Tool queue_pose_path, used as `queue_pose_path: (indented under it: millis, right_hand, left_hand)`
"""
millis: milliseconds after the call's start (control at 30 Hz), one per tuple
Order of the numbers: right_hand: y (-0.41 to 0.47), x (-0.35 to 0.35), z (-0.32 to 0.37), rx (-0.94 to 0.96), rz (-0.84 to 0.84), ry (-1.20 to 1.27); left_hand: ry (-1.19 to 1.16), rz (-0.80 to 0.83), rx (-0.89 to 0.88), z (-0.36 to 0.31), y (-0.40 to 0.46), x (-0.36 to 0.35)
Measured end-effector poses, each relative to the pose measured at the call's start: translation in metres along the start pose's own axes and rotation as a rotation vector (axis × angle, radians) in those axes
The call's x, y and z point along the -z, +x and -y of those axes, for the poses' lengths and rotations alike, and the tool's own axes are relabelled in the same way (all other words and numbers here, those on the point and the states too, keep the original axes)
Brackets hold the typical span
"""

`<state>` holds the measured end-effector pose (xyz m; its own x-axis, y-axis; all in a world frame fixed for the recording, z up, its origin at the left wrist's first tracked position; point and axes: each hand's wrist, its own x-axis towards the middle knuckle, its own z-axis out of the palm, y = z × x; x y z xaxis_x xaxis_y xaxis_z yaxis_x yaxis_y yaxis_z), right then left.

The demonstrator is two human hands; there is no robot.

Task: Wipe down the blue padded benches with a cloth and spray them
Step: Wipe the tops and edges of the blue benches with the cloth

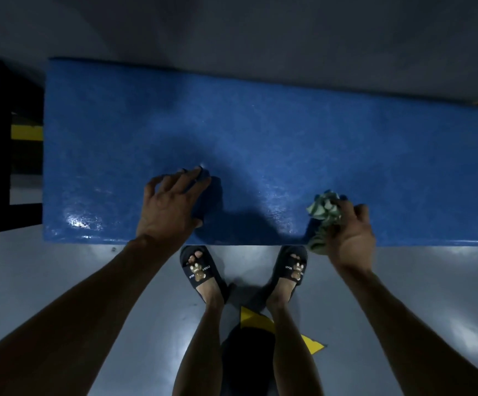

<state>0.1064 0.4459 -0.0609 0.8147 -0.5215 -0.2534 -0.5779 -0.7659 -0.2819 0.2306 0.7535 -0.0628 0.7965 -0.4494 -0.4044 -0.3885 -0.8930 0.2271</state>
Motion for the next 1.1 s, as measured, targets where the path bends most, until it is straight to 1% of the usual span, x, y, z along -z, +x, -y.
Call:
queue_pose_path:
  millis: [67,133,200,300,367,400,467,500,533,600,667,700,767,833,900,967,1033,1100]
  right_hand:
    - [-0.011,-0.015,0.026,-0.068,-0.020,0.023]
    - [-0.030,-0.041,0.068,-0.069,-0.013,0.068]
    - [-0.050,-0.067,0.119,0.037,0.023,0.119]
    - [-0.072,-0.091,0.179,0.321,0.157,0.094]
    - [-0.068,-0.089,0.185,0.425,0.239,0.075]
    - [-0.062,-0.083,0.177,0.470,0.238,0.071]
    - [-0.044,-0.066,0.144,0.544,0.183,-0.005]
    - [-0.031,-0.056,0.122,0.531,0.158,-0.057]
    - [-0.017,-0.045,0.098,0.478,0.138,-0.090]
    - [0.010,-0.022,0.051,0.298,0.092,-0.121]
    - [0.025,-0.006,0.018,0.099,0.006,-0.114]
    - [0.028,-0.004,0.013,-0.002,-0.035,-0.095]
    - [0.025,-0.015,0.033,-0.136,-0.067,-0.076]
    - [0.014,-0.036,0.073,-0.151,-0.059,-0.072]
    - [-0.001,-0.058,0.120,-0.035,-0.030,-0.018]
    - [-0.017,-0.072,0.156,0.193,-0.016,0.041]
    - [-0.020,-0.075,0.168,0.429,0.027,0.022]
    - [-0.004,-0.065,0.154,0.594,0.069,-0.035]
  left_hand:
    - [0.008,-0.007,0.000,0.000,0.000,-0.002]
    - [0.022,-0.004,0.002,0.000,0.000,-0.002]
    - [0.031,-0.005,0.004,0.001,0.000,-0.002]
    - [0.008,-0.077,-0.012,0.000,-0.001,-0.001]
    - [0.002,-0.096,-0.014,-0.001,-0.003,0.000]
    - [0.004,-0.078,-0.013,-0.001,-0.003,0.000]
    - [0.001,-0.039,0.000,0.000,-0.001,0.000]
    - [-0.001,-0.022,0.010,0.001,-0.001,0.000]
    - [-0.002,-0.008,0.015,0.001,0.000,0.000]
    - [-0.006,0.008,0.020,0.000,0.000,-0.001]
    - [0.002,0.008,0.023,-0.001,0.000,0.000]
    - [0.008,0.007,0.024,-0.002,0.001,0.001]
    - [0.010,0.004,0.035,-0.003,0.002,0.000]
    - [0.009,0.011,0.046,-0.004,0.003,0.001]
    - [0.019,-0.002,0.047,-0.004,0.005,0.000]
    - [0.026,-0.010,0.042,-0.004,0.007,0.001]
    - [0.038,-0.026,0.034,-0.003,0.007,0.001]
    - [0.046,-0.027,0.029,-0.002,0.008,0.003]
